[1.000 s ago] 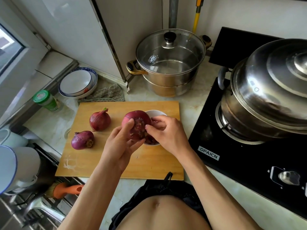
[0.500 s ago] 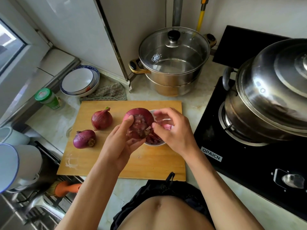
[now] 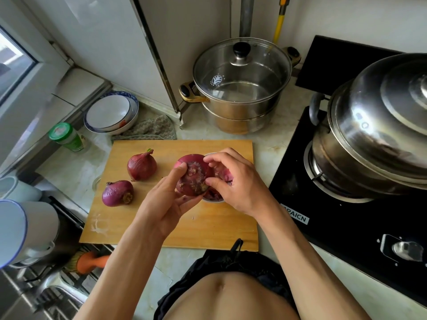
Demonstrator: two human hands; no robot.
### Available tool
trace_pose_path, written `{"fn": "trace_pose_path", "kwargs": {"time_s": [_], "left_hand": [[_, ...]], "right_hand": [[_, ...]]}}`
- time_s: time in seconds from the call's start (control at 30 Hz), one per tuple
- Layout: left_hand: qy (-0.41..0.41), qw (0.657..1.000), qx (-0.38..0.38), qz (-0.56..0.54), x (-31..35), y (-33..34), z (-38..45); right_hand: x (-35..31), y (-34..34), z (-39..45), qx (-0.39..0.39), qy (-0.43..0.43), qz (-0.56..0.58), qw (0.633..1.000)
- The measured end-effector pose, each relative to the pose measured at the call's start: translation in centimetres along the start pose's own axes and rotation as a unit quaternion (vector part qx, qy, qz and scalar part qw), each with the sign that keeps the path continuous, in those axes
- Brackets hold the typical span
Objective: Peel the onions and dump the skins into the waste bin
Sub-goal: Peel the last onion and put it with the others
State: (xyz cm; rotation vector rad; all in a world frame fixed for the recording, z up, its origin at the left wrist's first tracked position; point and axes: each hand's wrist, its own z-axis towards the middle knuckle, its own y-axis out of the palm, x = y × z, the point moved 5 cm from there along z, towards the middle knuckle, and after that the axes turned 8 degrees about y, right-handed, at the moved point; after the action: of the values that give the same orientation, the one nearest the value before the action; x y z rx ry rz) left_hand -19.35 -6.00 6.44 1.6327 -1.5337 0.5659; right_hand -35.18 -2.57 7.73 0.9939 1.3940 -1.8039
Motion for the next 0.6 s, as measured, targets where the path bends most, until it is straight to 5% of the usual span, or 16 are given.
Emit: {"fn": "trace_pose_path", "kwargs": {"time_s": [0.6], "left_hand": [[-0.025,1.0,0.009,0.012,-0.57,-0.88,-0.03]], "right_hand": [[0.07,0.23,0.16,-0.048,0.024,0.03,0.998]]}}
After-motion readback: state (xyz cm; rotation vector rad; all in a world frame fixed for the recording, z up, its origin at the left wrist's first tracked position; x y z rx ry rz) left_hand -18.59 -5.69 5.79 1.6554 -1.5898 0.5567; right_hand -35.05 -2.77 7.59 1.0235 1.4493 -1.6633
